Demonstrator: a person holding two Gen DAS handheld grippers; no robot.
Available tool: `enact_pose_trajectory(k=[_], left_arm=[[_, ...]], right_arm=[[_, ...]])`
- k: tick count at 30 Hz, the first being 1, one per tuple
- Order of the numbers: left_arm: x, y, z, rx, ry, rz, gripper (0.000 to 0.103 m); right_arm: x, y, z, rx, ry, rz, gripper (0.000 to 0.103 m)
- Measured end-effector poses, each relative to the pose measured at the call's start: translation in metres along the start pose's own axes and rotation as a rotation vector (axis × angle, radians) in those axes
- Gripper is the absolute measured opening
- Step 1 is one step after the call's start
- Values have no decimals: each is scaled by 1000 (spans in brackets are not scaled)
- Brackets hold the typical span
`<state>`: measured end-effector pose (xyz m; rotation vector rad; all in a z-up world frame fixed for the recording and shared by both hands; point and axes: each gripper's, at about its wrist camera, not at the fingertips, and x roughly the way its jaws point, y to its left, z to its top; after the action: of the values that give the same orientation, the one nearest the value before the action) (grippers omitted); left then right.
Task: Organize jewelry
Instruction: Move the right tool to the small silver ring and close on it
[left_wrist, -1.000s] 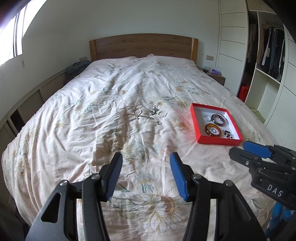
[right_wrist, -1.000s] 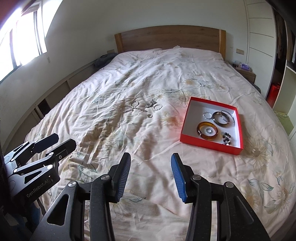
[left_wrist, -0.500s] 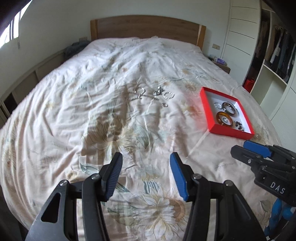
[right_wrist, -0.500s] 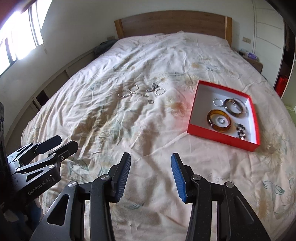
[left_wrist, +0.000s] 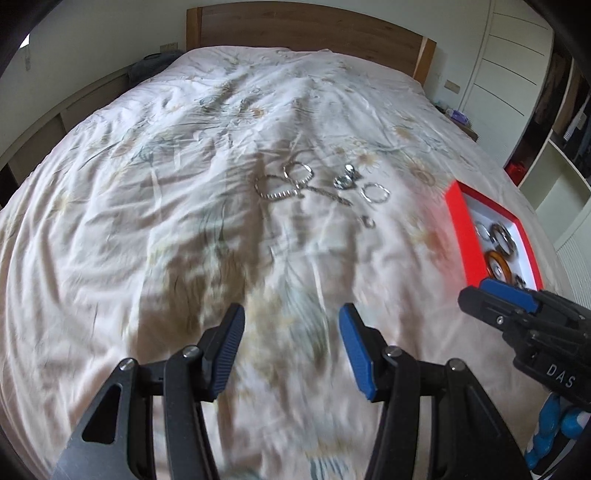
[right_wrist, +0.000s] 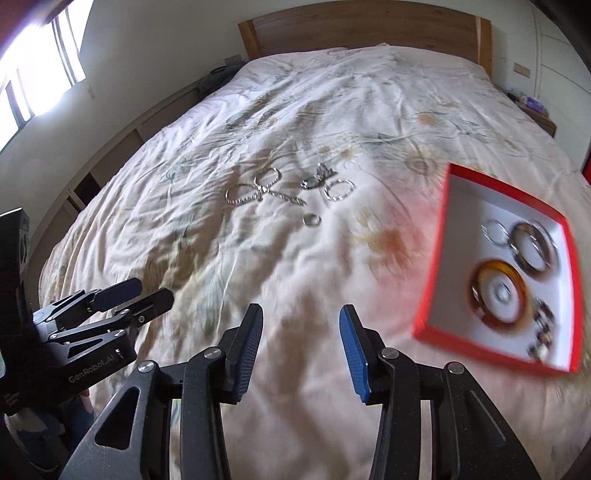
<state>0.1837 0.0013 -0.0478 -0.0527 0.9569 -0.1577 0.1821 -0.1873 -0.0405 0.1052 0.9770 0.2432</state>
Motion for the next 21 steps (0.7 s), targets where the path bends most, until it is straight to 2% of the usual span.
enact_pose_trajectory(k=[10,15,21], left_arm=[[53,21,61,-10,-13,-16,51],[75,28,78,-44,0,-48,51],[93,25,97,-23,-17,-51,51]], right_arm=[[57,-9,40,10,18,48,32],[77,-14,58,19,18,63,30],[90,-28,81,31,4,40,30]])
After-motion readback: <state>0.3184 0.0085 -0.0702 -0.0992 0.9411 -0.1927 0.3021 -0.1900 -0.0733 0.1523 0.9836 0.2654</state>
